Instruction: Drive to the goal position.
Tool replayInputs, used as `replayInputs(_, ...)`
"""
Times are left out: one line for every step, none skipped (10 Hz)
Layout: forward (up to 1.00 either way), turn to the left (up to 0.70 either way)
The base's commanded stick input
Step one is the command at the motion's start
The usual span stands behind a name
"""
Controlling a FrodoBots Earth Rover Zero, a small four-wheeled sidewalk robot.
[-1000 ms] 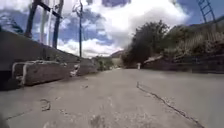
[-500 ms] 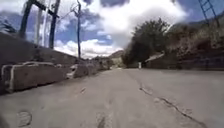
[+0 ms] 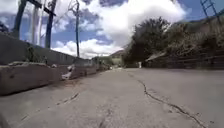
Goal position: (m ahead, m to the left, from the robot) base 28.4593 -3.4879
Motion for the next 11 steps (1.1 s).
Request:
replayInputs(0.70,0.00)
replayInputs(0.70,0.00)
replayInputs(0.70,0.00)
replayInputs(0.70,0.00)
replayInputs(0.70,0.00)
replayInputs(0.70,0.00)
replayInputs(0.70,0.00)
replayInputs(0.70,0.00)
replayInputs(0.70,0.00)
replayInputs(0.70,0.00)
replayInputs(0.70,0.00)
